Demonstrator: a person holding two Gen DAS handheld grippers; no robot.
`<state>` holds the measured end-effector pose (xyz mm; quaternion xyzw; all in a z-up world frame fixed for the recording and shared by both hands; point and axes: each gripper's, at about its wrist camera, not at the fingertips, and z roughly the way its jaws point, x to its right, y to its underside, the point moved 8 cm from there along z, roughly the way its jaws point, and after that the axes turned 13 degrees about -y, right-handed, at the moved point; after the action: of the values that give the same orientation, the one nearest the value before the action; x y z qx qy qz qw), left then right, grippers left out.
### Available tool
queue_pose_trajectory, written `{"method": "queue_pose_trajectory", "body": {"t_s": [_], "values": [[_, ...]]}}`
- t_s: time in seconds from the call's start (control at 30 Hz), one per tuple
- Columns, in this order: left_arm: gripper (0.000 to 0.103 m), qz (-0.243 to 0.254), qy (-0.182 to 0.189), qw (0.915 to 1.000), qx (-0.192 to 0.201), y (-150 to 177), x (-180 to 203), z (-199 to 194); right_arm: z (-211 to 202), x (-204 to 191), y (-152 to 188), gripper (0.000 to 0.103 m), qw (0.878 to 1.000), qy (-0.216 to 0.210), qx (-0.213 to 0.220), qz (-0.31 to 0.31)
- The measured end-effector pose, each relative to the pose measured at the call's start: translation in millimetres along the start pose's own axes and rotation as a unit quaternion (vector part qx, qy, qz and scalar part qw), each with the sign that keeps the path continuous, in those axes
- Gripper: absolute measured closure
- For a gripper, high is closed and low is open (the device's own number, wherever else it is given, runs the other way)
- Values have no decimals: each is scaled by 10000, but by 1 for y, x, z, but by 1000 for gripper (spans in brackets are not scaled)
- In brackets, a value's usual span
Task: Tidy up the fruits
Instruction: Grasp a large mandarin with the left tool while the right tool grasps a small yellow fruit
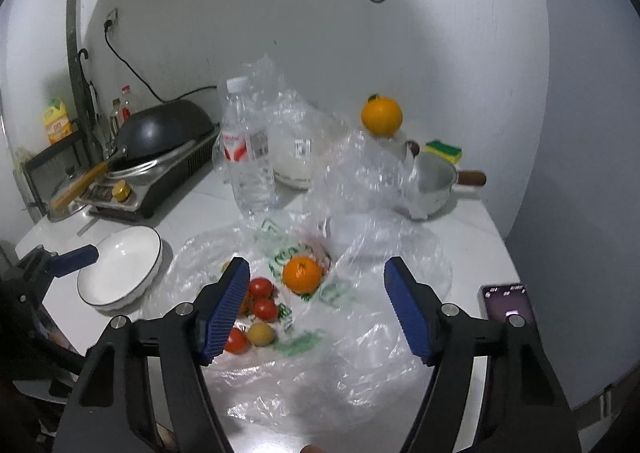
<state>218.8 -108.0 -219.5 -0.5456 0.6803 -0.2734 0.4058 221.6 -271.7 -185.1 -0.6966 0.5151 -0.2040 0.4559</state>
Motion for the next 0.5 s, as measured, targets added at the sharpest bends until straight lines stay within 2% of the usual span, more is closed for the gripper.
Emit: {"method": "queue_pose_trajectory", "body": {"t_s": [0.1, 0.27, 0.33, 0.43, 0.5], "values": [[11, 140, 86, 9997, -202, 11, 7, 7, 6, 2, 8, 33, 9999, -82, -95, 39], [14, 355, 232, 9984, -385, 23, 18, 14, 17, -1, 16, 40, 9996, -173, -227, -1], [22, 450, 295, 9975, -454, 27, 23, 16, 22, -2, 18, 45, 9994, -195, -276, -20], [36, 472, 516, 9952, -688, 35, 28, 25, 28, -2, 20, 47, 9991, -229, -345, -43], [39, 489, 528, 9944, -777, 40, 30, 30, 31, -1, 22, 51, 9989, -249, -383, -64]]}}
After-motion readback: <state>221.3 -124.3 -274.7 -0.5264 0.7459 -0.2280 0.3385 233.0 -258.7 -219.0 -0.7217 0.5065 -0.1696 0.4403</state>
